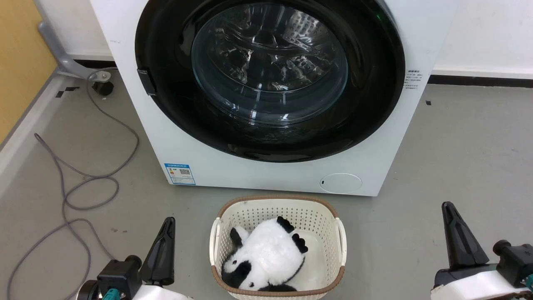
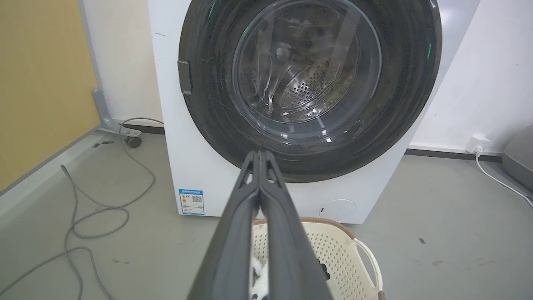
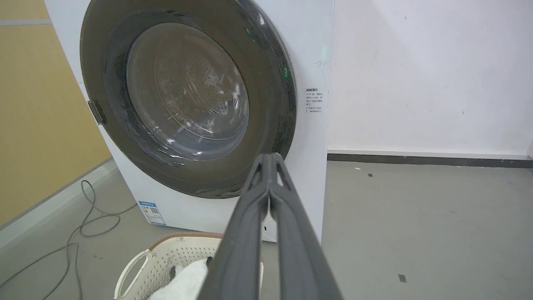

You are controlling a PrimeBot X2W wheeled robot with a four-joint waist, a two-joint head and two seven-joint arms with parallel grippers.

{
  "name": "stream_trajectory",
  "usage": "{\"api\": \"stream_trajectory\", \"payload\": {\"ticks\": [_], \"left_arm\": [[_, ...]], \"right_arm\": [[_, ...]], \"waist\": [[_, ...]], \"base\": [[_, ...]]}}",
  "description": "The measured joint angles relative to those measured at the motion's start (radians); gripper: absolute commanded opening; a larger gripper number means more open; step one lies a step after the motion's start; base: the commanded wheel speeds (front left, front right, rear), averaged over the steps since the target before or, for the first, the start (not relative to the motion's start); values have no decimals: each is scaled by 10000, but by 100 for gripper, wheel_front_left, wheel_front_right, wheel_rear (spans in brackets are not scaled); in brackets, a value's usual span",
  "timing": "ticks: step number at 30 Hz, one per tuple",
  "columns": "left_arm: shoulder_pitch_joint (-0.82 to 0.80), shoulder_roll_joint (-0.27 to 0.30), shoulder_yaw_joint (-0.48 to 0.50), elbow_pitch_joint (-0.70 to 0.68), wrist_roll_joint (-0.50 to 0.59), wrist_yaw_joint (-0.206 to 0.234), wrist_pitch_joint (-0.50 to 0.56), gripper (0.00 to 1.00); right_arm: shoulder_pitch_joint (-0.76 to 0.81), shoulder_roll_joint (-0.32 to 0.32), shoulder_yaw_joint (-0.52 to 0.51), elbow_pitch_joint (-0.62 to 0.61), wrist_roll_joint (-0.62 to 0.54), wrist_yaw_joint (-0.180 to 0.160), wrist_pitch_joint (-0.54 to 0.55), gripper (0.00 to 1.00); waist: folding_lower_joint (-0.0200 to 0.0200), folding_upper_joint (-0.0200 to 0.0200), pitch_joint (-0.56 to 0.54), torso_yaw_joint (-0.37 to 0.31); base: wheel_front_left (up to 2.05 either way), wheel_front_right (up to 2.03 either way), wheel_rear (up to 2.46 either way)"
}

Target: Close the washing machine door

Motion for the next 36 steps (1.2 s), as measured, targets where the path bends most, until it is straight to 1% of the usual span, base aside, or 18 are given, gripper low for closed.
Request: {"api": "stream_trajectory", "payload": {"ticks": [36], "left_arm": [[-132, 0, 92, -153, 531, 316, 717, 0]], "right_arm": [[-36, 198, 134, -148, -619, 0, 721, 0]], "waist": [[1, 0, -107, -139]], "base": [[0, 0, 0]]}}
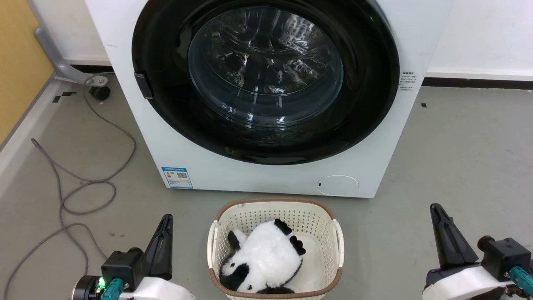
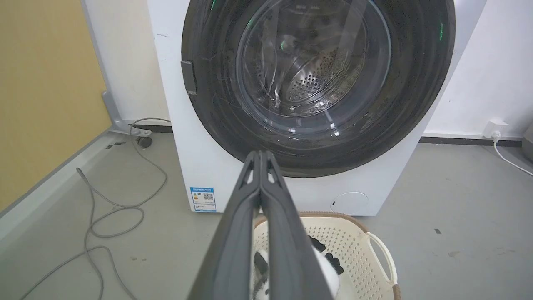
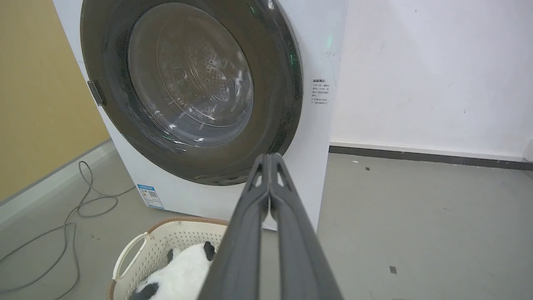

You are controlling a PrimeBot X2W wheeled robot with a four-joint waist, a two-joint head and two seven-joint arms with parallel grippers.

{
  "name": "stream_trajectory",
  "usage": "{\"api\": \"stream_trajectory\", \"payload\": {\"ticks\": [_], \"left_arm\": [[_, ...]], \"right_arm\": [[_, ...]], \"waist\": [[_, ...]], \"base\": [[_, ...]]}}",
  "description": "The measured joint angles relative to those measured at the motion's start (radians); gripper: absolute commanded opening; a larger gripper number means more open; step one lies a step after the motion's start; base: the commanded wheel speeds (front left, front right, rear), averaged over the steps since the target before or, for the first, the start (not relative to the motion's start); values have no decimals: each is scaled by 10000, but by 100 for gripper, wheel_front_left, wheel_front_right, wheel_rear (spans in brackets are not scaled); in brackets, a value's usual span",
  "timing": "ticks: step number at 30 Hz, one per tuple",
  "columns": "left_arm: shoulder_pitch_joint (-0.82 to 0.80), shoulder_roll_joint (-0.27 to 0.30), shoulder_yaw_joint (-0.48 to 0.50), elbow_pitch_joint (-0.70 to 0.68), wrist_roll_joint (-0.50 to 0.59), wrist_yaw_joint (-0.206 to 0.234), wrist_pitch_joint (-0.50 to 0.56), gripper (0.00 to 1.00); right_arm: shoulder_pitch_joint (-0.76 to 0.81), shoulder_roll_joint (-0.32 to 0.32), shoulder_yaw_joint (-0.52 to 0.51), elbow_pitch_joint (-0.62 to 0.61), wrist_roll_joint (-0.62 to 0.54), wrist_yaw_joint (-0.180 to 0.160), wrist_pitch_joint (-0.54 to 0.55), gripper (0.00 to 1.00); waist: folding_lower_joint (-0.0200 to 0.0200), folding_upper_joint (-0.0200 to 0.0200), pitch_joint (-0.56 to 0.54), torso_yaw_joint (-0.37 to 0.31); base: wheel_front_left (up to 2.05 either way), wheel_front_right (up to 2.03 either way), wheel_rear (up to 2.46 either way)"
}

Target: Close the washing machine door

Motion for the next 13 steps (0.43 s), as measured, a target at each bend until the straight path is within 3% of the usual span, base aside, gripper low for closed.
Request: {"api": "stream_trajectory", "payload": {"ticks": [13], "left_arm": [[-109, 0, 19, -61, 178, 140, 267, 0]], "right_arm": [[-13, 58, 40, -50, -320, 0, 268, 0]], "waist": [[0, 0, -39, -50]], "base": [[0, 0, 0]]}}
